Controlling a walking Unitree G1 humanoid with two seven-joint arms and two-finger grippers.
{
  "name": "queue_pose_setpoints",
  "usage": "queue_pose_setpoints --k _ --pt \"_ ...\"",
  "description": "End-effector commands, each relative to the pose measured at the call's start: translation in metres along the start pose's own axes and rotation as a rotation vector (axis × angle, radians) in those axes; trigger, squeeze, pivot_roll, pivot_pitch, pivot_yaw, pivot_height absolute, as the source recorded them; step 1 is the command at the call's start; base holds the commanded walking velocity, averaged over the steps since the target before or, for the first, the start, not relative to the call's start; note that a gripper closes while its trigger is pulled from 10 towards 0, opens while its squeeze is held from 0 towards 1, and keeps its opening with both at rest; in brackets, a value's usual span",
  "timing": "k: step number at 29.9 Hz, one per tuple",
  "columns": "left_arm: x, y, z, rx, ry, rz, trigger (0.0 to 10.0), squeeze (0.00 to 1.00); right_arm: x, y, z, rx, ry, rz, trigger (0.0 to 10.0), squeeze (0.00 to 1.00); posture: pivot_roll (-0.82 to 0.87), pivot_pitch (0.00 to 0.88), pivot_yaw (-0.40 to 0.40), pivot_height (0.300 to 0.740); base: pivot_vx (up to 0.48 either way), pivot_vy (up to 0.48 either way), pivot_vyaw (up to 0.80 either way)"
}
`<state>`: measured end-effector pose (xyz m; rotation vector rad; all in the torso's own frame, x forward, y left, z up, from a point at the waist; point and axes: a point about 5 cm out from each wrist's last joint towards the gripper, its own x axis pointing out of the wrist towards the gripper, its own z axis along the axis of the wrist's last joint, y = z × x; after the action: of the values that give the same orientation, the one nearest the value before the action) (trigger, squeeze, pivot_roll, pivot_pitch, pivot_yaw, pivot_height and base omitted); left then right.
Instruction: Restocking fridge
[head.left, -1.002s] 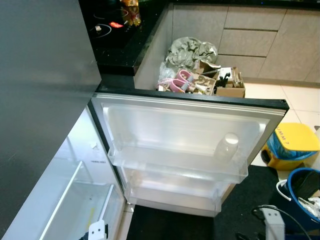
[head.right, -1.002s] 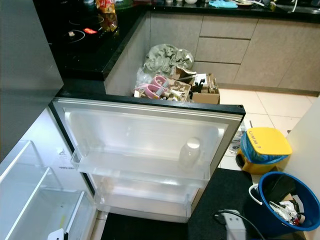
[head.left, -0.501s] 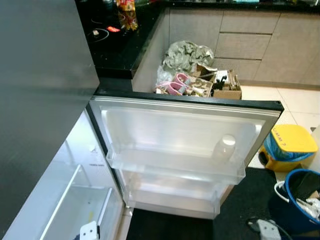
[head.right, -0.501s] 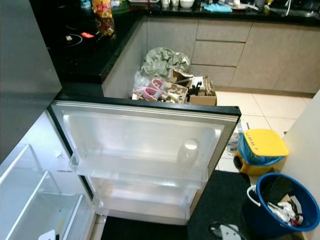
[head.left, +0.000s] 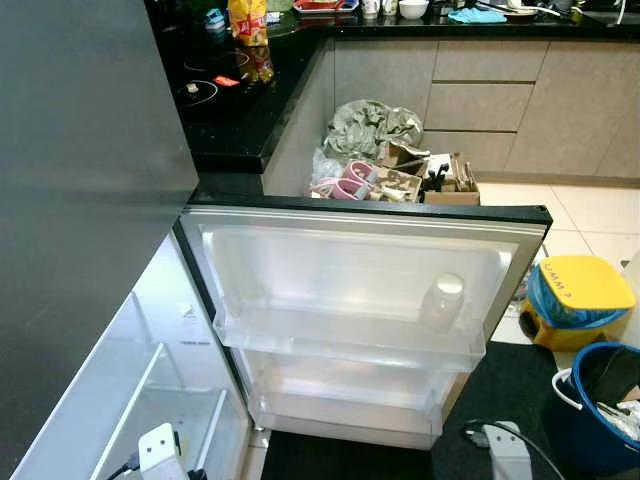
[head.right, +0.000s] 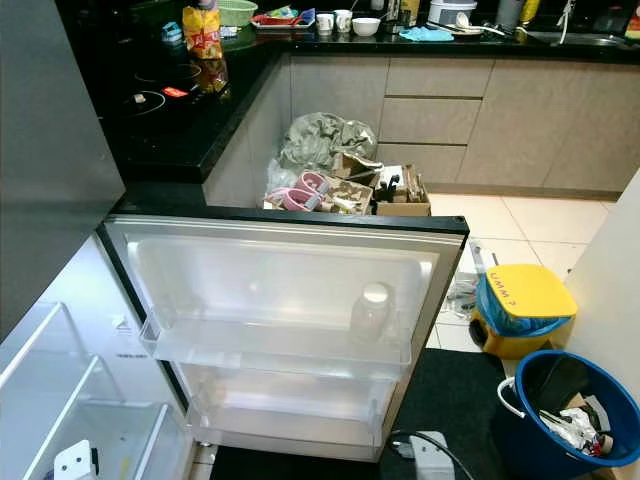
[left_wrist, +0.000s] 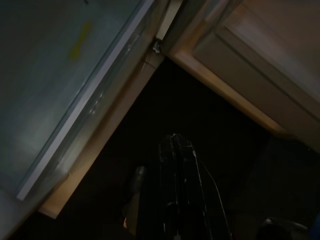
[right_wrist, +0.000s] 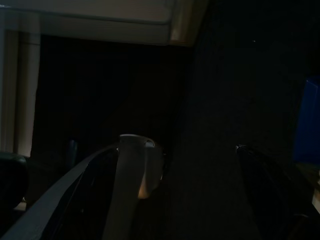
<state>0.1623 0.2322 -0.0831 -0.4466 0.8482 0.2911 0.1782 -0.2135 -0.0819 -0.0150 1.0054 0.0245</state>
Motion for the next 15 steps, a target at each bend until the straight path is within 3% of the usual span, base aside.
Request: queue_pose_setpoints --k 1,15 --pt "0.0 0.0 -0.002 0.015 0.018 0.008 10.0 0.0 0.0 -0.001 0.001 -0.005 0.006 -0.006 10.0 0.0 -0.01 0.0 0.013 0.74 0.0 0.0 0.0" --pt "-0.007 0.001 -0.033 0.028 0.101 0.025 10.0 0.0 -0.001 -0.003 -0.005 -0.087 0.043 0.0 10.0 0.0 -0.01 0.0 -0.014 0.74 -0.246 0.0 0.0"
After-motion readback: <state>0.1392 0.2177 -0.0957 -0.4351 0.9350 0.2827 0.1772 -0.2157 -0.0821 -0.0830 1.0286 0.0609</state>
